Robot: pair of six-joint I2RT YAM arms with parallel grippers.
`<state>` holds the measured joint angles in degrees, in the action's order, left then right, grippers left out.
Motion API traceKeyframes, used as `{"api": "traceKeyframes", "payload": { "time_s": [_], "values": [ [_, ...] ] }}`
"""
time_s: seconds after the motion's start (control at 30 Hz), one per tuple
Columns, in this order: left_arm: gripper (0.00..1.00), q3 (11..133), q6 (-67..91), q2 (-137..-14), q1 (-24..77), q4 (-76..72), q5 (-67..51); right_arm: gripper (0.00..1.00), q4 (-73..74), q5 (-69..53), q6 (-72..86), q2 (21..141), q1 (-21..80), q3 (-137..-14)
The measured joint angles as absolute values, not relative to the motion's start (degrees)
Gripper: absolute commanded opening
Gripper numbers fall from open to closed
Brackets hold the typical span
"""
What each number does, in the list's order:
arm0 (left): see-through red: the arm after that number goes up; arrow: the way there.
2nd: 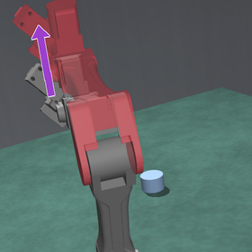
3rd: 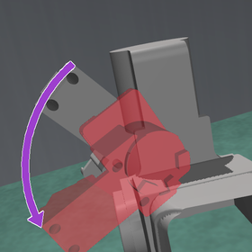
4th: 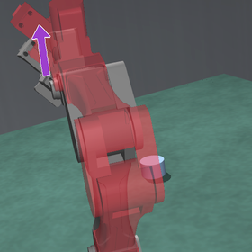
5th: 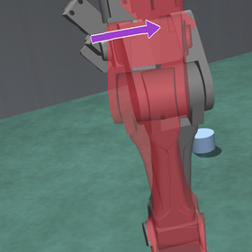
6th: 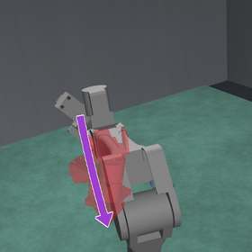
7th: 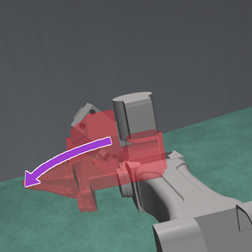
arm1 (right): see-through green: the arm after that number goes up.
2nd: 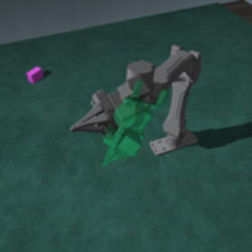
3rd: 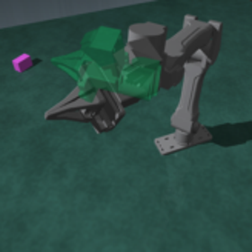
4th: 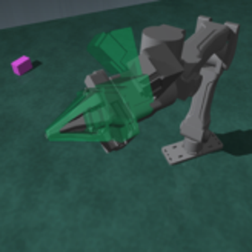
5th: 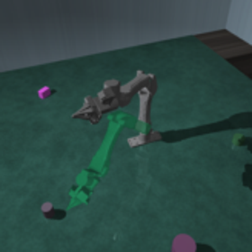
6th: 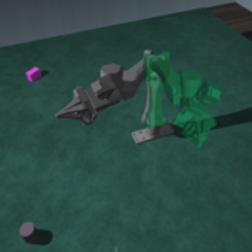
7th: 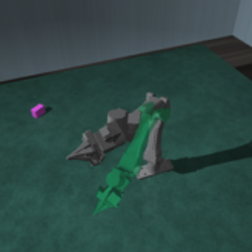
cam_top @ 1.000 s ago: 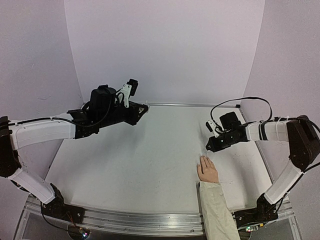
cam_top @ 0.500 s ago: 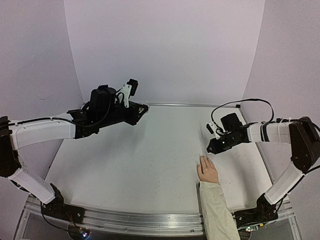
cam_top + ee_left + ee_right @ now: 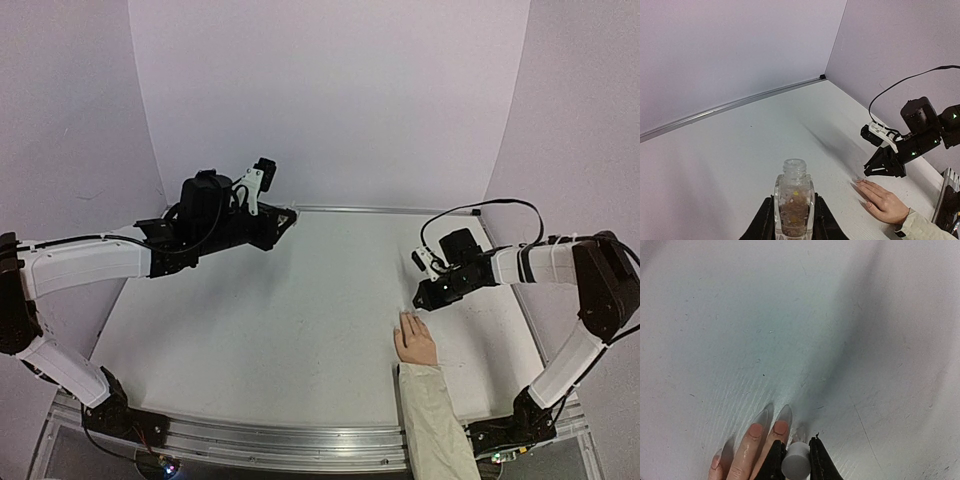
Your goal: Paint the nails
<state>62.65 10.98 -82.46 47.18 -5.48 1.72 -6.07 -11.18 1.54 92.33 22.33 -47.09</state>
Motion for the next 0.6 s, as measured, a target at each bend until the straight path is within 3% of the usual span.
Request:
{"api": "traceKeyframes", "payload": {
  "time_s": [0.6],
  "values": [
    [0.00,62.65,10.98,-82.46,47.18,-5.48,1.74,0.00,-7.79,-11.11,2.00,93.84,22.65,-47.13]
  ]
}}
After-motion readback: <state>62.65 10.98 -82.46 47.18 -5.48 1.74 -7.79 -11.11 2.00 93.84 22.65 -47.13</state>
